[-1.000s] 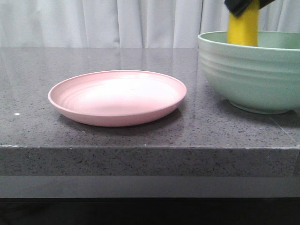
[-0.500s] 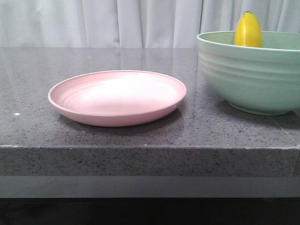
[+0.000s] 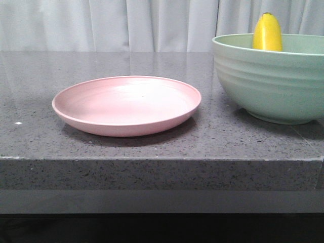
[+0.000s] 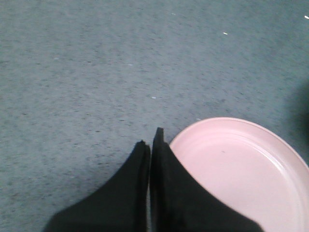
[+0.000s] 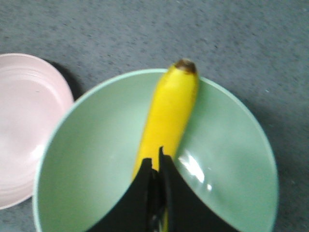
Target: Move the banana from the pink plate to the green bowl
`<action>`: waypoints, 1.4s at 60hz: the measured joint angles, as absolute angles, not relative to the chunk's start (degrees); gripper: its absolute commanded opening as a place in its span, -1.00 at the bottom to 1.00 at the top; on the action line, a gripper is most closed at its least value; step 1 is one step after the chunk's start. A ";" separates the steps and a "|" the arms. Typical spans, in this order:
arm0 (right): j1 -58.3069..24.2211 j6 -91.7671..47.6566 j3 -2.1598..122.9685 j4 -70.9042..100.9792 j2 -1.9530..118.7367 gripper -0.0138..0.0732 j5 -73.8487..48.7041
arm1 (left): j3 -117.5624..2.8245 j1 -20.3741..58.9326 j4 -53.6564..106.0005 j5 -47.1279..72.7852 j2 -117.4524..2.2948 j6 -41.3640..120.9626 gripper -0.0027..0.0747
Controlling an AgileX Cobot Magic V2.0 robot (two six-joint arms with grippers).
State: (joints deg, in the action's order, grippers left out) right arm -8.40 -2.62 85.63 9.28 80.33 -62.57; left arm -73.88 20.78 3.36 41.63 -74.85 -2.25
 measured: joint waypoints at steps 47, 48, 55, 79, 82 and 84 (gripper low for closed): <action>-8.29 2.12 35.08 3.02 33.52 -0.82 -24.07 | -30.88 1.69 3.24 24.62 -29.76 -2.25 -0.98; -8.29 2.12 33.50 3.02 32.35 -0.82 -23.47 | -29.84 1.69 3.24 24.62 -28.88 -2.25 -0.98; -8.29 2.12 26.07 3.02 23.72 -0.82 -20.47 | -25.60 1.69 3.24 24.60 -22.31 -2.25 -0.98; -8.29 2.12 20.60 3.02 13.77 -0.82 -19.99 | -22.90 1.69 3.24 24.49 -16.17 -2.25 -0.98; -8.29 2.12 20.60 3.02 13.77 -0.82 -19.99 | -22.86 1.69 3.24 24.49 -16.17 -2.25 -0.98; -8.29 2.12 20.60 3.02 13.77 -0.82 -19.99 | -22.86 1.69 3.24 24.49 -16.17 -2.25 -0.98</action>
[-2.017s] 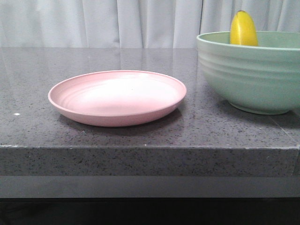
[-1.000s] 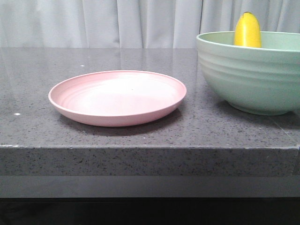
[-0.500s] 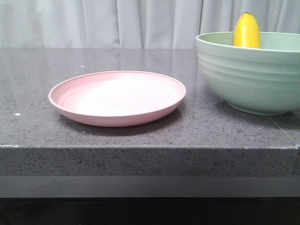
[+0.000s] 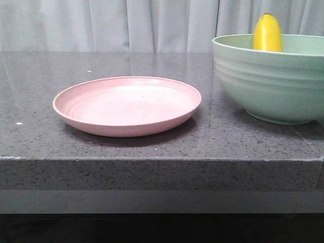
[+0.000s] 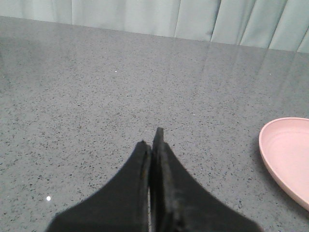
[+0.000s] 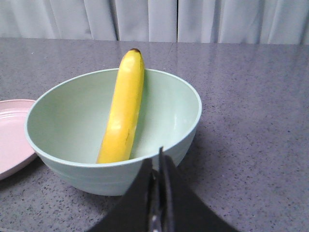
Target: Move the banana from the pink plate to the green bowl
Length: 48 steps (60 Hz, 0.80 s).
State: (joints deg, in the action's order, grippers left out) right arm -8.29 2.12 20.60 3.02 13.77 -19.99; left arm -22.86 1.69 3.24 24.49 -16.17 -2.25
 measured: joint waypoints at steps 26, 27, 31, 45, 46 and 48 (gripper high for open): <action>-8.29 2.12 20.60 3.02 13.77 -0.82 -19.99 | -22.76 1.69 2.99 24.49 -16.17 -2.25 -0.98; -8.29 2.12 20.60 3.02 13.77 -0.82 -19.99 | -22.61 1.69 2.82 24.49 -16.03 -2.25 -0.98; -8.29 2.12 20.60 3.02 13.77 -0.82 -19.99 | -21.61 1.69 2.32 24.49 -14.64 -2.25 -0.98; -8.29 2.12 20.60 3.02 13.77 -0.82 -19.99 | -12.66 1.69 1.96 24.49 -4.08 -2.25 -0.98; -8.29 2.12 20.60 3.02 13.77 -0.82 -19.99 | -12.00 1.69 1.96 24.49 -3.42 -2.25 -0.98; -8.29 2.12 20.60 3.02 13.77 -0.82 -19.99 | -10.37 1.69 1.96 24.49 -1.87 -2.25 -0.98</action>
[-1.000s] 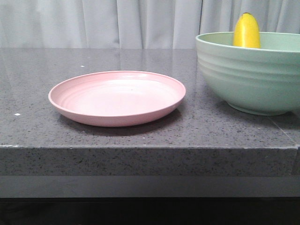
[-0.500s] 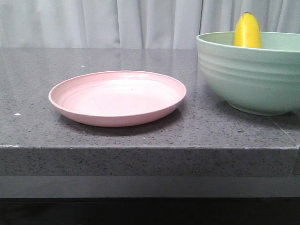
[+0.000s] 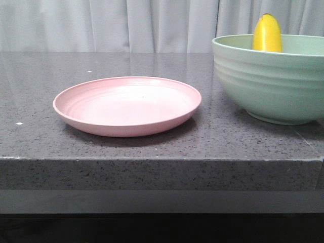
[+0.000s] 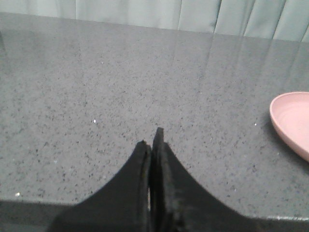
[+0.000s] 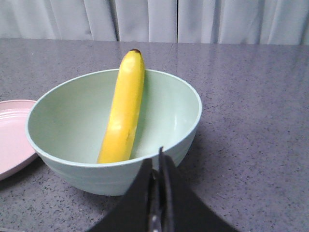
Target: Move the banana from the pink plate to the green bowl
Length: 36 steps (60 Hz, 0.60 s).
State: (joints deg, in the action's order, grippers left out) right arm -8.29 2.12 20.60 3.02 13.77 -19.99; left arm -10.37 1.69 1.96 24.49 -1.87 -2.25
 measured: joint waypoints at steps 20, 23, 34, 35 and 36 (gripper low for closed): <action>-8.29 2.12 20.60 3.02 13.68 -0.82 -19.99 | 0.42 1.69 1.96 15.23 0.24 -2.25 -0.98; -8.29 2.12 20.60 3.02 13.68 -0.82 -19.99 | 0.42 1.69 1.96 12.75 0.24 -2.25 -0.98; -8.29 2.12 20.60 3.02 13.68 -0.82 -19.99 | 0.42 1.69 1.96 10.65 0.24 -2.25 -0.98; -8.29 2.12 20.60 3.02 13.68 -0.82 -19.99 | 0.42 1.69 1.96 10.53 0.24 -2.25 -0.98; -8.29 2.12 20.60 3.02 13.68 -0.82 -19.99 | 0.42 1.69 1.96 10.53 0.24 -2.25 -0.98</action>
